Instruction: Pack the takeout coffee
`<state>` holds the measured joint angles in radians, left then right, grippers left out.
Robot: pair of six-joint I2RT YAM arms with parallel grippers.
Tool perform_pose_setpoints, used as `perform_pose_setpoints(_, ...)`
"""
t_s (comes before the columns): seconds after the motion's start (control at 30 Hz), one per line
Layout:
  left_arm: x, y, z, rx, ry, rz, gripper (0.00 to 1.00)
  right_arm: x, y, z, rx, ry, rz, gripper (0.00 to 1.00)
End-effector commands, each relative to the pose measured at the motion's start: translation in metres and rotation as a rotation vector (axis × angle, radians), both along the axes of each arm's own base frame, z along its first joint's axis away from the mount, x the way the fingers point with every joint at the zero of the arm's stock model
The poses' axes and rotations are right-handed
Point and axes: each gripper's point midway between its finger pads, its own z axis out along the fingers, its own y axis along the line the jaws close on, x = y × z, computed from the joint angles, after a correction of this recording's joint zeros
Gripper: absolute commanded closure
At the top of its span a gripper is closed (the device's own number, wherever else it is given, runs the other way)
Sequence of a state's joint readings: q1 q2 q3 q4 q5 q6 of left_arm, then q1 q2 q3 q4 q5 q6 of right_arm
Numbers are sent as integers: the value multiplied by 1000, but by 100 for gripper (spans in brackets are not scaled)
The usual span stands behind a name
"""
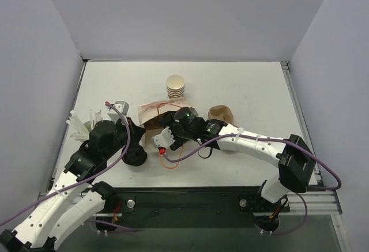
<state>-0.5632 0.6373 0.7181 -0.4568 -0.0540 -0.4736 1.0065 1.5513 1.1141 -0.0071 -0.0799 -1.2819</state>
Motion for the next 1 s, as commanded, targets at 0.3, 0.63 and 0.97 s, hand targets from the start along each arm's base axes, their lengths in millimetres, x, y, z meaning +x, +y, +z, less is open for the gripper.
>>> perform_pose_setpoints(0.3, 0, -9, 9, -51, -35, -34, 100, 23, 22, 26, 33, -64, 17, 50)
perform_pose_setpoints(0.63, 2, -9, 6, -44, -26, -39, 100, 43, 14, 3, 7, -84, -24, 51)
perform_pose_setpoints(0.97, 0, -13, 11, -66, -23, -60, 100, 45, 7, -5, -15, -57, -26, 51)
